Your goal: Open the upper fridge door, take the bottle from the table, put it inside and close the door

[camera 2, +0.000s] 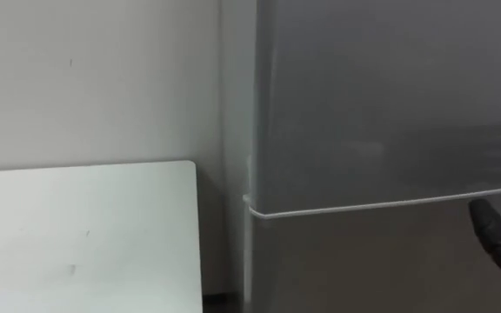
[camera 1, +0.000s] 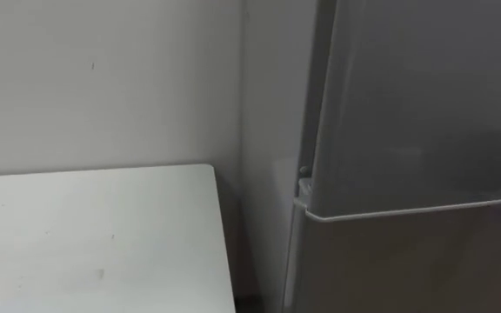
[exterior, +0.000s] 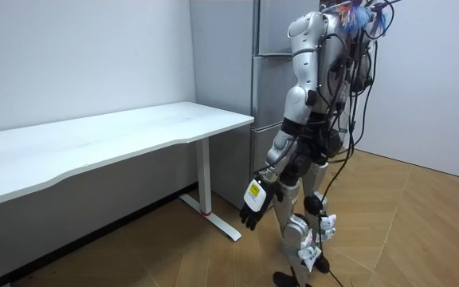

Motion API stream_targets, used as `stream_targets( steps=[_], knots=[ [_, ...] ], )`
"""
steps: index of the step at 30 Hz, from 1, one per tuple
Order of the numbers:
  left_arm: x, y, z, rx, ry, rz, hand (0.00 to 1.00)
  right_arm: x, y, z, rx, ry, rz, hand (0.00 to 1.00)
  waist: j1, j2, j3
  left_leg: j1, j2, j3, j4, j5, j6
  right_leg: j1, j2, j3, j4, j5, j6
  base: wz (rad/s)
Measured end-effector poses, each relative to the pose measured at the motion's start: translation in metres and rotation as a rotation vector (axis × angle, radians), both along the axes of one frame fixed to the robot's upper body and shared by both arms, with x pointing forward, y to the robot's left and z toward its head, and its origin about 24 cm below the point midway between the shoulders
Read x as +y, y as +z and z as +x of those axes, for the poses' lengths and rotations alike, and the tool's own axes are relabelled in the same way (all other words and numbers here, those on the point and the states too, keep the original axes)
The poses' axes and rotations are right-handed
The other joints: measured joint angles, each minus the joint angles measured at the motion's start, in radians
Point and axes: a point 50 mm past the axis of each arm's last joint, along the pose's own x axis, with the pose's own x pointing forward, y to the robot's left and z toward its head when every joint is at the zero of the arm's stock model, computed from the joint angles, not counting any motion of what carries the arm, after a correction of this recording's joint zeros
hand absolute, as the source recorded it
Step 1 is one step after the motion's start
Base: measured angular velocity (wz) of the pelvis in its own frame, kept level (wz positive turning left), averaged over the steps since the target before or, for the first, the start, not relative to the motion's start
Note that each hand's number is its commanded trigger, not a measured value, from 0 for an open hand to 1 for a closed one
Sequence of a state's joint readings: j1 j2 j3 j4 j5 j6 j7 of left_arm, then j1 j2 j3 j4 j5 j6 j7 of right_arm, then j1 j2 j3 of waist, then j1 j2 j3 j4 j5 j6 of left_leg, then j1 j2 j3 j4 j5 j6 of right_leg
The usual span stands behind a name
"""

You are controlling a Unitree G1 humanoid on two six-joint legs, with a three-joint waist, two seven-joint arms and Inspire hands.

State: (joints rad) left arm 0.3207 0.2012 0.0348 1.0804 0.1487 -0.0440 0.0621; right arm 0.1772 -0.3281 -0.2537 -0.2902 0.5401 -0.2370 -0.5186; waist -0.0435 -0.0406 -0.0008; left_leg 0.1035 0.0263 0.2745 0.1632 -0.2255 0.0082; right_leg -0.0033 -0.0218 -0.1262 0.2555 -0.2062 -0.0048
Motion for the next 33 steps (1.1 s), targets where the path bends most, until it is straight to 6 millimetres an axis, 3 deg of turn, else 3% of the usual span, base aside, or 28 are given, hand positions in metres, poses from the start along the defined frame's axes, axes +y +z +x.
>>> stream_targets(
  steps=[14, 21, 33],
  knots=[
    [0.001, 0.000, 0.000, 0.001, -0.002, -0.015, 0.00, 0.006, 0.007, 0.001, -0.009, 0.045, -0.103, 0.00, 0.022, -0.005, 0.0017, -0.002, 0.002, 0.001, 0.004, 0.000, 0.000, -0.001, 0.001, 0.000, 0.000, 0.001, -0.002, 0.00],
    [0.001, 0.000, 0.007, -0.010, -0.019, -0.024, 0.00, 0.021, 0.017, 0.003, -0.037, 0.078, -0.183, 0.00, 0.028, -0.013, 0.0046, -0.004, 0.002, -0.002, 0.003, 0.000, 0.000, -0.002, 0.001, -0.004, -0.004, 0.001, -0.002, 0.00],
    [0.000, 0.000, 0.011, -0.006, -0.050, -0.031, 0.00, 0.037, 0.022, 0.006, -0.025, 0.079, -0.324, 0.00, 0.028, -0.004, 0.0040, -0.003, 0.006, -0.002, 0.002, 0.000, -0.001, 0.022, 0.004, -0.015, -0.018, 0.009, -0.005, 0.00]
  ],
)
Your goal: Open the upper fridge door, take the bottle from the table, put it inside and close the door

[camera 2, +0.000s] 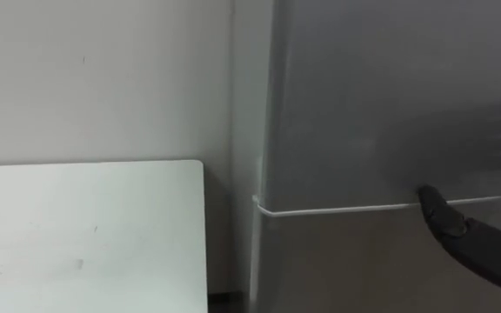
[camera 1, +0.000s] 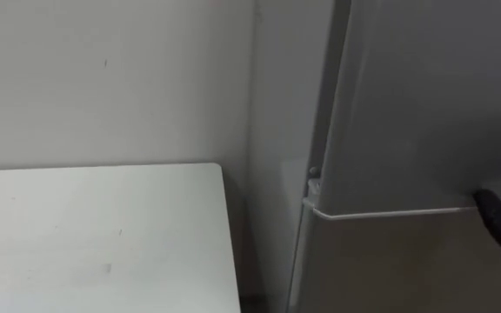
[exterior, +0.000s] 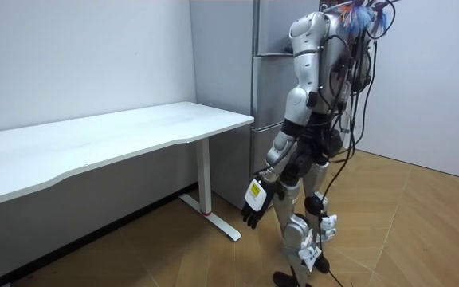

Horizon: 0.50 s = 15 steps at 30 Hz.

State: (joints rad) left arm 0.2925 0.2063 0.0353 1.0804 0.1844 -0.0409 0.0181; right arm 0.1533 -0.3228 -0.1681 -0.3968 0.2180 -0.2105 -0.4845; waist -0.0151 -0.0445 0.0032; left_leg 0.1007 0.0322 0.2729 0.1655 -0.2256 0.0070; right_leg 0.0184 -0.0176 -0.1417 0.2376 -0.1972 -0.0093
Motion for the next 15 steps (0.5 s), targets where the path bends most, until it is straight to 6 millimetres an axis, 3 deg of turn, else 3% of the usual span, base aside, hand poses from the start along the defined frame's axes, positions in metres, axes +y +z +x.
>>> stream_targets(
  steps=[6, 15],
  knots=[
    [0.000, -0.001, -0.002, 0.025, -0.005, -0.016, 0.00, 0.018, 0.006, 0.011, -0.005, 0.032, -0.087, 0.00, 0.024, 0.001, 0.0046, 0.013, 0.008, -0.003, 0.000, -0.001, -0.006, 0.005, 0.007, -0.003, -0.001, 0.006, -0.008, -0.15],
    [0.000, -0.003, -0.006, 0.087, -0.017, -0.054, 0.00, 0.016, -0.001, 0.023, 0.044, -0.005, -0.166, 0.00, 0.024, -0.013, 0.0051, 0.014, 0.007, -0.012, 0.006, 0.001, -0.007, 0.005, 0.003, -0.008, -0.001, 0.010, -0.010, 0.00]
  ],
)
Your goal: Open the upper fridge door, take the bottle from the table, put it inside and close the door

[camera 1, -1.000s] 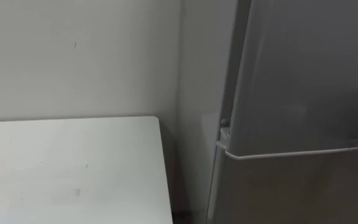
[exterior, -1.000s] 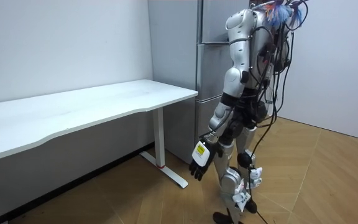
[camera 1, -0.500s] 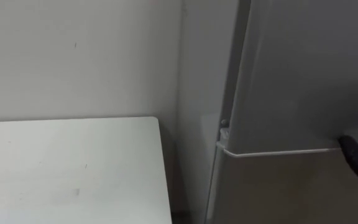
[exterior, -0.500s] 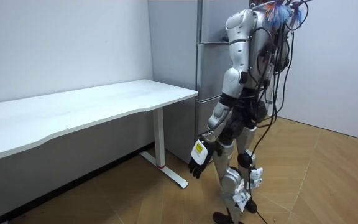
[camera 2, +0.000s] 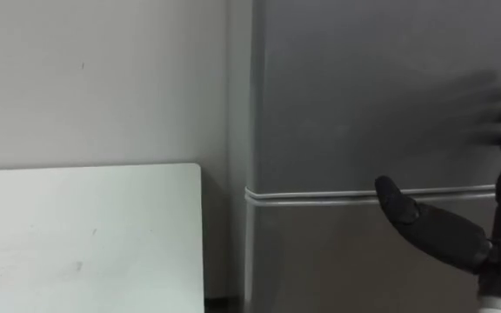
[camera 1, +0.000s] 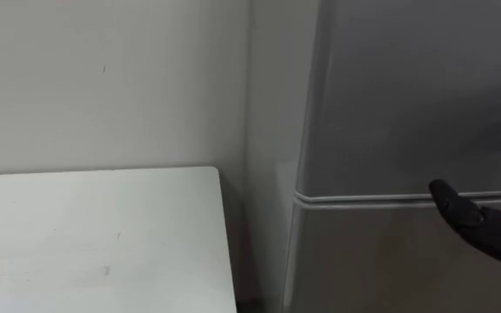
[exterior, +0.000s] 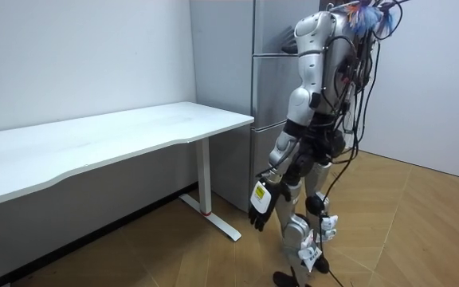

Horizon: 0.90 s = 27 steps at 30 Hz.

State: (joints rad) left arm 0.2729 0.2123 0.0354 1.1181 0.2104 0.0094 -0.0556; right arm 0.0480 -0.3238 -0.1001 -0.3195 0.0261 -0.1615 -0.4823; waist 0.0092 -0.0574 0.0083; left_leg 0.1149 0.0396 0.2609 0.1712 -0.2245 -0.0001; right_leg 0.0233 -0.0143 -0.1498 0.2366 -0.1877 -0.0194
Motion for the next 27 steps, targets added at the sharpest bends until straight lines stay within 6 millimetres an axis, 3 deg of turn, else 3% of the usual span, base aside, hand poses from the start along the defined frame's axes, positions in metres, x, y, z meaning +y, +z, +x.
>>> stream_targets(
  steps=[3, 7, 27],
  knots=[
    [0.002, 0.000, 0.002, 0.017, -0.003, -0.004, 0.00, -0.002, -0.004, 0.007, 0.031, -0.020, -0.017, 0.00, -0.002, -0.006, -0.0029, -0.008, 0.000, -0.013, 0.013, 0.000, 0.001, 0.003, -0.002, -0.008, -0.002, 0.006, 0.001, 0.05],
    [0.005, 0.001, 0.003, 0.019, -0.011, 0.003, 0.00, -0.003, -0.008, 0.018, 0.069, -0.032, -0.017, 0.00, -0.002, -0.015, -0.0007, -0.022, 0.001, -0.027, 0.022, 0.000, 0.003, -0.003, -0.003, -0.018, -0.007, 0.019, 0.002, 0.01],
    [0.007, 0.005, 0.008, -0.012, -0.034, -0.010, 0.00, -0.010, -0.010, 0.026, 0.104, -0.039, -0.036, 0.00, -0.012, -0.019, -0.0044, -0.052, 0.002, -0.068, 0.052, 0.006, 0.005, -0.001, -0.005, -0.047, -0.017, 0.037, -0.004, 0.04]
  ],
)
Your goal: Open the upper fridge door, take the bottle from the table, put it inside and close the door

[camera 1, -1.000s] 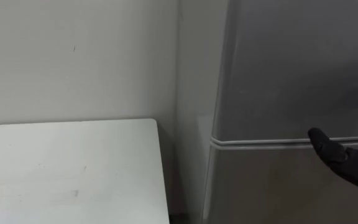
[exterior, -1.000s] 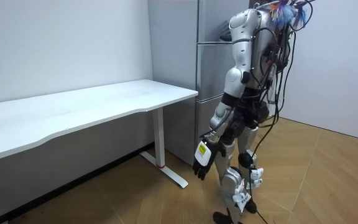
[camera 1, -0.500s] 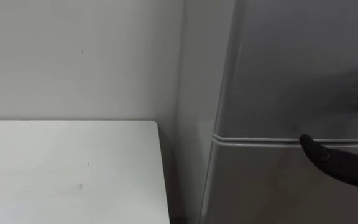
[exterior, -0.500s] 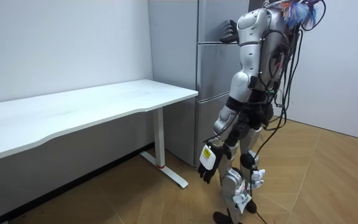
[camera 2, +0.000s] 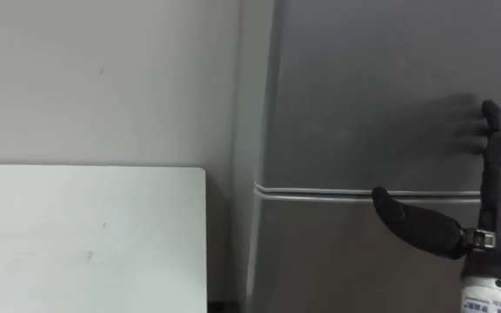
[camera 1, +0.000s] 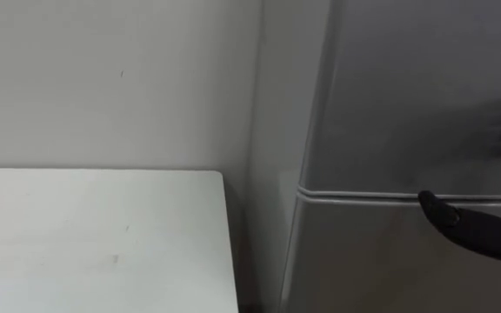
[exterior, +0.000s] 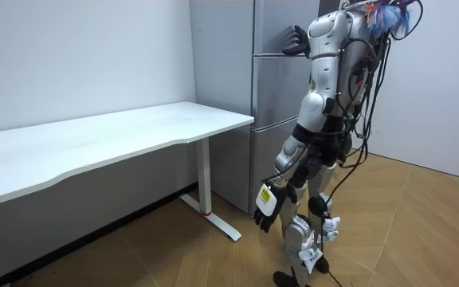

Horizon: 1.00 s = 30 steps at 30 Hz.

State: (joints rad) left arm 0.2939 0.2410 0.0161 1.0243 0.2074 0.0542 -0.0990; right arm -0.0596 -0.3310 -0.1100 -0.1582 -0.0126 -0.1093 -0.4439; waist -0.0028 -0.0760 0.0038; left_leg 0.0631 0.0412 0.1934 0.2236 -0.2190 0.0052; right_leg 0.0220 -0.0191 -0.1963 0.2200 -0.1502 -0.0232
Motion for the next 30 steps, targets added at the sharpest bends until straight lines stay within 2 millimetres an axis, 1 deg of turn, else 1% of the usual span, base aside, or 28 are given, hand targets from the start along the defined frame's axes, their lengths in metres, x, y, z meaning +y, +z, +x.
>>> stream_targets(
  steps=[4, 5, 8, 10, 11, 13, 14, 15, 16, 17, 19, 20, 22, 23, 24, 26, 28, 29, 30],
  knots=[
    [0.001, 0.000, -0.006, 0.009, 0.018, 0.004, 0.00, 0.000, 0.000, 0.000, 0.001, 0.006, -0.003, 0.00, -0.010, 0.002, -0.0039, -0.001, 0.000, -0.003, 0.000, 0.000, 0.000, 0.001, -0.001, -0.002, 0.000, 0.000, 0.000, 0.02],
    [0.002, 0.001, -0.008, 0.011, 0.027, 0.008, 0.00, -0.001, 0.001, 0.000, 0.001, 0.010, 0.003, 0.00, -0.016, 0.003, -0.0052, 0.000, -0.001, -0.006, 0.000, 0.000, 0.000, 0.004, -0.001, -0.004, 0.000, 0.000, 0.000, 0.05],
    [0.004, 0.001, -0.012, 0.009, 0.049, 0.016, 0.00, -0.008, 0.002, -0.002, -0.010, 0.006, 0.036, 0.00, -0.021, 0.011, -0.0071, 0.010, -0.002, -0.006, -0.002, 0.000, 0.001, 0.016, -0.002, -0.008, -0.001, 0.000, 0.001, 0.05],
    [0.008, 0.003, -0.012, -0.008, 0.079, 0.027, 0.00, -0.019, 0.007, -0.005, -0.033, -0.033, 0.061, 0.00, -0.021, 0.014, -0.0058, 0.016, -0.002, -0.008, -0.002, -0.002, 0.002, 0.028, -0.004, -0.011, -0.014, -0.001, 0.002, 0.08],
    [0.008, 0.004, -0.012, -0.015, 0.087, 0.029, 0.00, -0.023, 0.009, -0.006, -0.040, -0.046, 0.062, 0.00, -0.023, 0.015, -0.0067, 0.016, -0.002, -0.008, -0.002, -0.002, 0.002, 0.030, -0.006, -0.011, -0.018, -0.001, 0.003, 0.10],
    [0.012, 0.005, -0.014, -0.028, 0.108, 0.041, 0.00, -0.041, 0.020, -0.011, -0.074, -0.109, 0.046, 0.00, -0.029, 0.017, -0.0074, 0.016, -0.002, -0.016, -0.006, -0.002, 0.003, 0.034, -0.008, -0.028, -0.018, -0.003, 0.006, 0.14],
    [0.013, 0.006, -0.015, -0.028, 0.113, 0.046, 0.00, -0.046, 0.023, -0.013, -0.088, -0.126, 0.059, 0.00, -0.032, 0.017, -0.0075, 0.018, -0.002, -0.019, -0.008, -0.002, 0.003, 0.038, -0.008, -0.030, -0.019, -0.003, 0.007, 0.24],
    [0.014, 0.006, -0.019, -0.023, 0.123, 0.055, 0.00, -0.057, 0.027, -0.017, -0.112, -0.172, 0.090, 0.00, -0.038, 0.017, -0.0081, 0.020, -0.003, -0.028, -0.010, -0.002, 0.003, 0.048, -0.010, -0.041, -0.020, -0.004, 0.008, 0.26],
    [0.015, 0.007, -0.022, -0.020, 0.129, 0.065, 0.00, -0.067, 0.028, -0.021, -0.135, -0.227, 0.122, 0.00, -0.044, 0.010, -0.0103, 0.020, -0.006, -0.032, -0.013, -0.001, 0.003, 0.049, -0.012, -0.048, -0.017, -0.009, 0.010, 0.24],
    [0.016, 0.007, -0.024, -0.020, 0.136, 0.070, 0.00, -0.072, 0.028, -0.023, -0.142, -0.250, 0.145, 0.00, -0.045, 0.011, -0.0099, 0.020, -0.008, -0.032, -0.015, -0.001, 0.003, 0.049, -0.011, -0.049, -0.016, -0.011, 0.010, 0.13],
    [0.018, 0.009, -0.031, -0.020, 0.180, 0.094, 0.00, -0.091, 0.022, -0.031, -0.150, -0.353, 0.217, 0.00, -0.047, 0.002, -0.0127, 0.021, -0.009, -0.032, -0.020, -0.001, 0.003, 0.047, -0.009, -0.050, -0.018, -0.014, 0.010, 0.02],
    [0.018, 0.009, -0.032, -0.021, 0.190, 0.102, 0.00, -0.095, 0.020, -0.034, -0.149, -0.375, 0.231, 0.00, -0.048, 0.001, -0.0134, 0.021, -0.009, -0.032, -0.019, -0.001, 0.003, 0.047, -0.009, -0.050, -0.018, -0.015, 0.011, 0.04],
    [0.019, 0.009, -0.034, -0.029, 0.221, 0.126, 0.00, -0.106, 0.010, -0.045, -0.140, -0.433, 0.310, 0.00, -0.048, 0.003, -0.0123, 0.022, -0.010, -0.031, -0.020, -0.001, 0.003, 0.047, -0.010, -0.050, -0.018, -0.017, 0.012, 0.02],
    [0.019, 0.009, -0.033, -0.034, 0.231, 0.132, 0.00, -0.108, 0.007, -0.046, -0.135, -0.440, 0.332, 0.00, -0.049, 0.005, -0.0114, 0.022, -0.010, -0.031, -0.020, -0.001, 0.003, 0.047, -0.010, -0.050, -0.018, -0.017, 0.013, 0.00],
    [0.019, 0.009, -0.031, -0.044, 0.239, 0.144, 0.00, -0.110, 0.001, -0.050, -0.118, -0.448, 0.365, 0.00, -0.053, 0.009, -0.0085, 0.021, -0.010, -0.033, -0.020, -0.001, 0.003, 0.049, -0.011, -0.053, -0.019, -0.017, 0.013, 0.06],
    [0.019, 0.008, -0.027, -0.058, 0.246, 0.158, 0.00, -0.115, -0.012, -0.055, -0.076, -0.468, 0.419, 0.00, -0.059, 0.013, -0.0054, 0.018, -0.011, -0.034, -0.021, -0.002, 0.003, 0.049, -0.013, -0.057, -0.019, -0.019, 0.015, 0.06],
    [0.018, 0.008, -0.023, -0.075, 0.267, 0.162, 0.00, -0.120, -0.028, -0.064, -0.035, -0.499, 0.495, 0.00, -0.062, 0.018, -0.0010, 0.015, -0.011, -0.033, -0.026, -0.004, 0.005, 0.046, -0.015, -0.056, -0.021, -0.024, 0.017, 0.04],
    [0.019, 0.008, -0.023, -0.077, 0.272, 0.165, 0.00, -0.121, -0.033, -0.068, -0.020, -0.511, 0.507, 0.00, -0.063, 0.018, -0.0013, 0.013, -0.012, -0.033, -0.025, -0.005, 0.005, 0.047, -0.015, -0.055, -0.022, -0.026, 0.018, 0.06],
    [0.019, 0.009, -0.024, -0.078, 0.279, 0.173, 0.00, -0.122, -0.044, -0.076, 0.013, -0.547, 0.527, 0.00, -0.063, 0.021, -0.0033, 0.011, -0.013, -0.033, -0.022, -0.007, 0.005, 0.050, -0.014, -0.054, -0.032, -0.026, 0.018, 0.04]
  ],
)
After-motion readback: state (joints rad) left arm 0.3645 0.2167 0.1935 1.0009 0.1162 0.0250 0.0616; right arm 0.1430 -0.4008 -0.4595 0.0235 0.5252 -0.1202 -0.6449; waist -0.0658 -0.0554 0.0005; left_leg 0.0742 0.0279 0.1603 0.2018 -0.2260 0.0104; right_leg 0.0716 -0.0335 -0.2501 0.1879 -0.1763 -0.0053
